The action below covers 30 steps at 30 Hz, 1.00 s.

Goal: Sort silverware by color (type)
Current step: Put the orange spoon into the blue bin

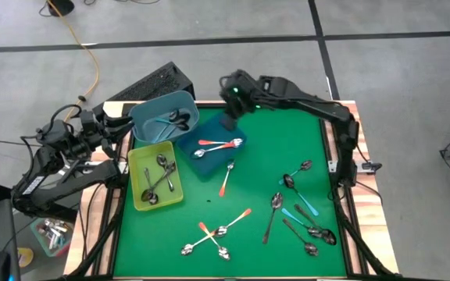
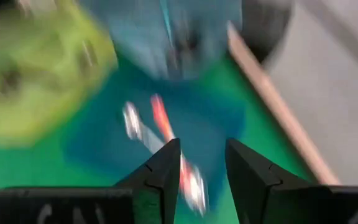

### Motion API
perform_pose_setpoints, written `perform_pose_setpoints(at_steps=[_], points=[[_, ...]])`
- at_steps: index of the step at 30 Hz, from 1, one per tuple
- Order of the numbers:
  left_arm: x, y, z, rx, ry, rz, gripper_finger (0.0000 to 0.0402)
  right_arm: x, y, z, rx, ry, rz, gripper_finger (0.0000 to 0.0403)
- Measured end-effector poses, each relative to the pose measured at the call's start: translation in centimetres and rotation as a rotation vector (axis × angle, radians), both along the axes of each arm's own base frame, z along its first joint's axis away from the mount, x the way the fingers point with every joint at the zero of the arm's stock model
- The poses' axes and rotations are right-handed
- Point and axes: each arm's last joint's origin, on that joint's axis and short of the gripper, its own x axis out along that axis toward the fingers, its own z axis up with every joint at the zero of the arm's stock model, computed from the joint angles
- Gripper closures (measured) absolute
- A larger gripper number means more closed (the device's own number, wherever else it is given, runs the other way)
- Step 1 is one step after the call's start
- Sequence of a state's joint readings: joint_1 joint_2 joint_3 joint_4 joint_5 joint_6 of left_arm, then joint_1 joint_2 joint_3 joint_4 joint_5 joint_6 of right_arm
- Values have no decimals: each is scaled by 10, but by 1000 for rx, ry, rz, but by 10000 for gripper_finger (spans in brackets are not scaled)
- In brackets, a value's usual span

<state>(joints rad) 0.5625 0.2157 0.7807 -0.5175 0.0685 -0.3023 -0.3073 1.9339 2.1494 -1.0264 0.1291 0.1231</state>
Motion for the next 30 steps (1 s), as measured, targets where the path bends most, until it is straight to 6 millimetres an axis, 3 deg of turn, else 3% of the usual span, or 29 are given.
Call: perform_pose_setpoints(at_steps=[6, 11, 18, 23, 26, 30], points=[[0, 0, 0, 1, 0, 4, 280, -39, 30, -10, 194, 340, -109, 266], [0, 0, 0, 1, 0, 4, 280, -38, 73, -16, 197, 453, -23, 266], [0, 0, 0, 1, 1, 5, 280, -21, 160, -32, 77, 441, 341, 266], [0, 0, 0, 6, 7, 5, 280, -10, 215, -49, -33, 334, 601, 266], [0, 0, -1, 8, 11, 6, 280, -5, 239, -60, -74, 259, 700, 266], [0, 0, -1, -14, 2, 5, 280, -2, 255, -76, -61, 214, 752, 266]])
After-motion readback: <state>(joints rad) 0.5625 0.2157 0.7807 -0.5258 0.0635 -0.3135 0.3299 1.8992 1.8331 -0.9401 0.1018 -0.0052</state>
